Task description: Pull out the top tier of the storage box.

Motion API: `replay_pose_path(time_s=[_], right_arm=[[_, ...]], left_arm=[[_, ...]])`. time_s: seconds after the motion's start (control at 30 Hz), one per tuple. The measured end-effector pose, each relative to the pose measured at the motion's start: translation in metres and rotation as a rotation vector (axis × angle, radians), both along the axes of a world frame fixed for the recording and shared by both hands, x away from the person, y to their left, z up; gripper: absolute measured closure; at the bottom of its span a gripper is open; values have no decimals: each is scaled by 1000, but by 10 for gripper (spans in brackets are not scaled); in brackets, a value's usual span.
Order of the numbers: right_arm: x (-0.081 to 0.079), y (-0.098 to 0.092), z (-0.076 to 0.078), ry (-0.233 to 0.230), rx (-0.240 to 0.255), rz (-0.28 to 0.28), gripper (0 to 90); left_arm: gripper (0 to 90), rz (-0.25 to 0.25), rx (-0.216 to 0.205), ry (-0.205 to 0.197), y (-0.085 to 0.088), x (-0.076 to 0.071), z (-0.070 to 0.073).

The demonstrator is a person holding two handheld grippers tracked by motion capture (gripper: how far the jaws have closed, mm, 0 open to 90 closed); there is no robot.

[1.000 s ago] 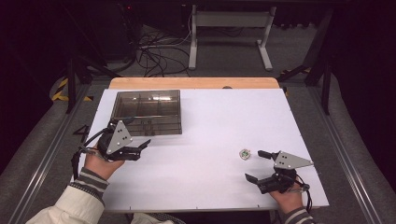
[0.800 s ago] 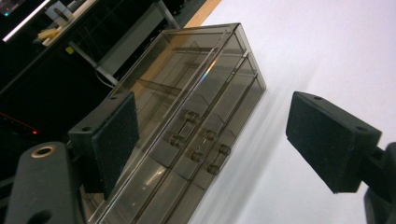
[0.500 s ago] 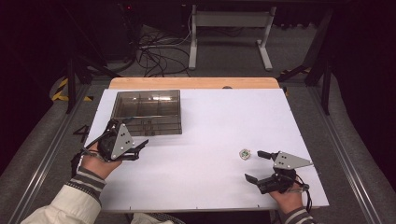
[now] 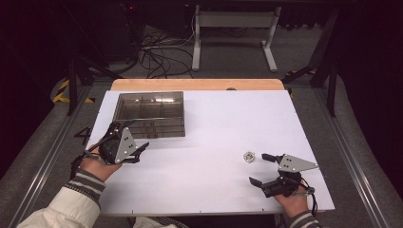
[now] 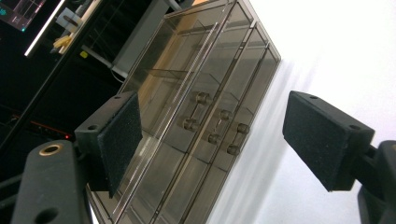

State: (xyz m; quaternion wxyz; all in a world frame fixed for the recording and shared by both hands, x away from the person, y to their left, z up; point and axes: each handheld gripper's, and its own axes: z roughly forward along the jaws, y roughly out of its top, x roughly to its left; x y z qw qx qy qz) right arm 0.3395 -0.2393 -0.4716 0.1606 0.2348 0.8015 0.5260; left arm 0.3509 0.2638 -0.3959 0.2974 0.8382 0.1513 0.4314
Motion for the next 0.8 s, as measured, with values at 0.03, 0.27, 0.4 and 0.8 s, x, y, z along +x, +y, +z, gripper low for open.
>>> replay_pose_path(time_s=[0.03, 0.27, 0.4, 0.8], right_arm=[[0, 0, 0, 0, 0, 0, 27], [0, 0, 0, 3, 1, 3, 29], [0, 0, 0, 5, 2, 3, 30], [0, 1, 0, 4, -2, 3, 34]], left_arm=[[205, 0, 3, -1, 0, 0, 0], [266, 17, 77, -51, -1, 1, -5], [296, 29, 133, -87, -2, 3, -10], [385, 83, 240, -186, -8, 2, -21]])
